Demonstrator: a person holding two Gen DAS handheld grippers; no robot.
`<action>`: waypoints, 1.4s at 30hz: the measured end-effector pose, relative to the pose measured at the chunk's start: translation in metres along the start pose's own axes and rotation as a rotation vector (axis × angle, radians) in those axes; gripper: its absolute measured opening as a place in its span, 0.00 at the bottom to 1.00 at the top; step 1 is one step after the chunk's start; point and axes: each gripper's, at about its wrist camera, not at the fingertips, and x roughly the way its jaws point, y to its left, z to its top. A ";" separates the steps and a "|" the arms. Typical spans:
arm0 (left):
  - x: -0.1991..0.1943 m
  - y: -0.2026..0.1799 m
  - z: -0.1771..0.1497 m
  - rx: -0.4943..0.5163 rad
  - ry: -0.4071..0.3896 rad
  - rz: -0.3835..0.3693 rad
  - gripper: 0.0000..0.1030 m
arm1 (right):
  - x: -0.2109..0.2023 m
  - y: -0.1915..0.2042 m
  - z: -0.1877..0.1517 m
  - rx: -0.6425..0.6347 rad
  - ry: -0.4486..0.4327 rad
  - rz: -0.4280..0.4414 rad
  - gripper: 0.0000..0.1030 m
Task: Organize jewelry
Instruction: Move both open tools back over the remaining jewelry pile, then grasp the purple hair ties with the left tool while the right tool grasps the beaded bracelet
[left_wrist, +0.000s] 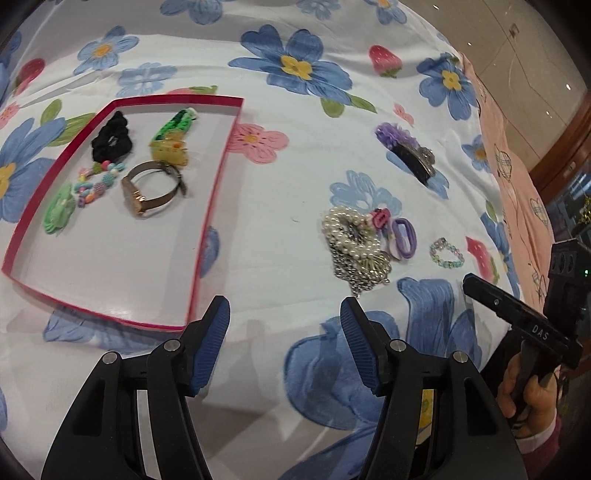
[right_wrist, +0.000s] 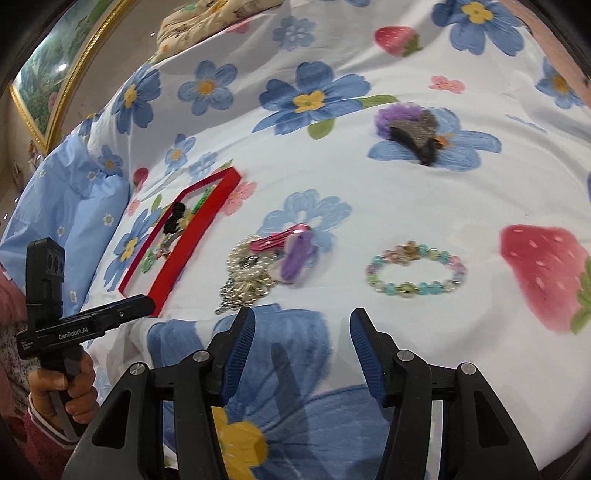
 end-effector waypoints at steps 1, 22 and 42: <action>0.001 -0.003 0.001 0.007 0.002 0.001 0.60 | -0.002 -0.003 0.000 0.005 -0.005 -0.004 0.54; 0.061 -0.120 0.045 0.269 0.031 -0.107 0.60 | -0.001 -0.071 0.026 0.040 -0.005 -0.185 0.54; 0.070 -0.096 0.044 0.218 0.039 -0.149 0.10 | 0.012 -0.063 0.029 0.032 -0.014 -0.096 0.07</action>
